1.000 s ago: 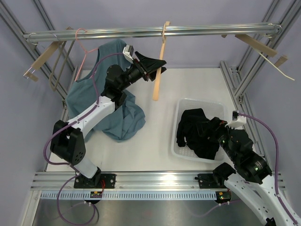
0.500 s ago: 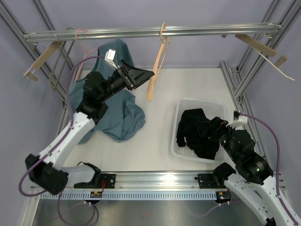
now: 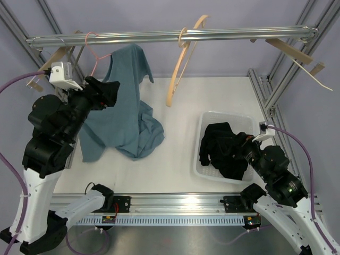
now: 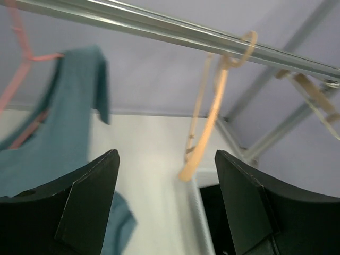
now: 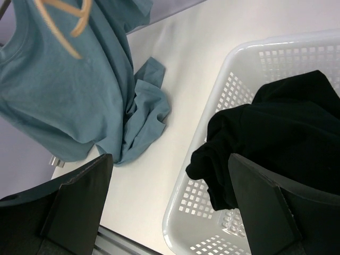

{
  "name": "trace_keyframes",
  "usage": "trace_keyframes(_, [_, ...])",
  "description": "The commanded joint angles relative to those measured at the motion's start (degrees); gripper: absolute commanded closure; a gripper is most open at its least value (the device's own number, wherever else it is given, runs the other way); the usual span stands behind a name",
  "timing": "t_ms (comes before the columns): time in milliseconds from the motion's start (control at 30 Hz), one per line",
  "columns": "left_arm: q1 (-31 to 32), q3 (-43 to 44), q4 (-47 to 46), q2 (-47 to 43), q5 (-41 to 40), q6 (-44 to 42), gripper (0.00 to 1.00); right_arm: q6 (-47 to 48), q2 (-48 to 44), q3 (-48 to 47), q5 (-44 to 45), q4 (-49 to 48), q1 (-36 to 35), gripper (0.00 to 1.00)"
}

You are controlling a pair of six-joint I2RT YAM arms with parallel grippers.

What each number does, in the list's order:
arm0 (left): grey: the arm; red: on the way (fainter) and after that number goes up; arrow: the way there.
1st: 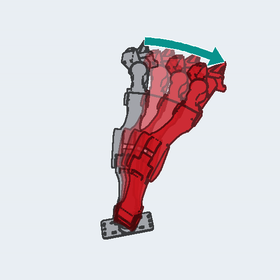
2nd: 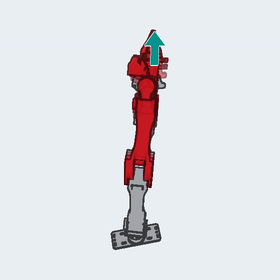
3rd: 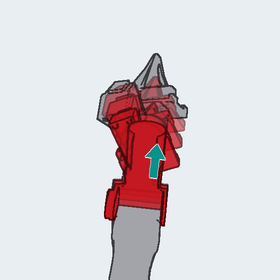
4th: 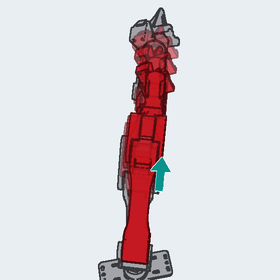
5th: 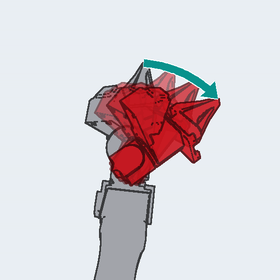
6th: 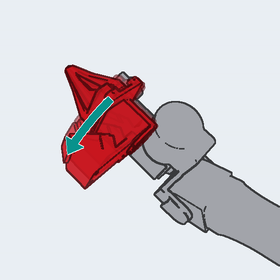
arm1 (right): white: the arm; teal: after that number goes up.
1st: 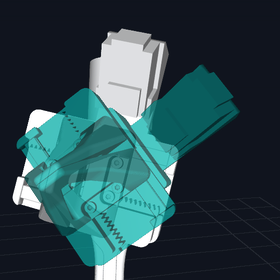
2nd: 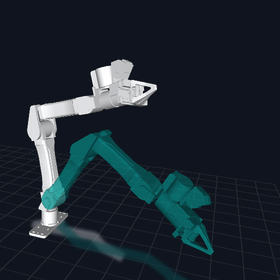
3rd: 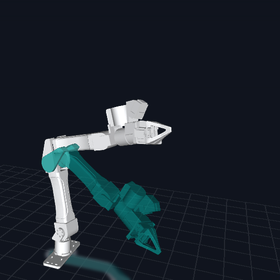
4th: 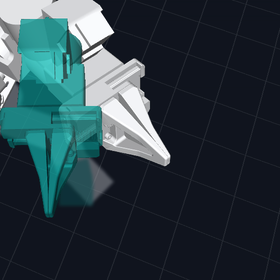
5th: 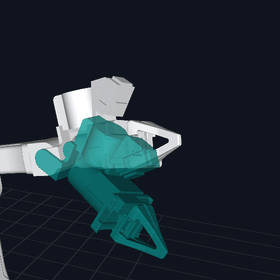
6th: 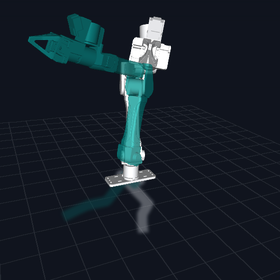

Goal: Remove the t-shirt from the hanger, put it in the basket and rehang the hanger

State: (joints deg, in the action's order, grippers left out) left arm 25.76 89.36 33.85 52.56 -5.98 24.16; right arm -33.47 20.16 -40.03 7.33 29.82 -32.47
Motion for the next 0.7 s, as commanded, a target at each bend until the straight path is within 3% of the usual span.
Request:
trace_keyframes(0, [-2.5,3.2,7.5,4.6,-11.5,-11.2,0.23,2.5,-0.3,0.0,-4.1,-2.9,0.2,0.00])
trace_keyframes(133, [-6.0,12.0,13.3,12.9,-11.7,-14.9,0.23,4.3,1.4,-0.9,-9.0,-4.2,0.1,0.00])
trace_keyframes(433, [-18.3,16.9,13.7,20.6,-9.8,-15.1,0.23,5.9,5.7,-2.0,-18.0,-8.2,0.2,0.00])
trace_keyframes(667, [-19.7,16.6,10.8,24.3,-8.9,-15.3,0.25,6.6,7.7,-2.6,-20.5,-9.1,0.2,0.01])
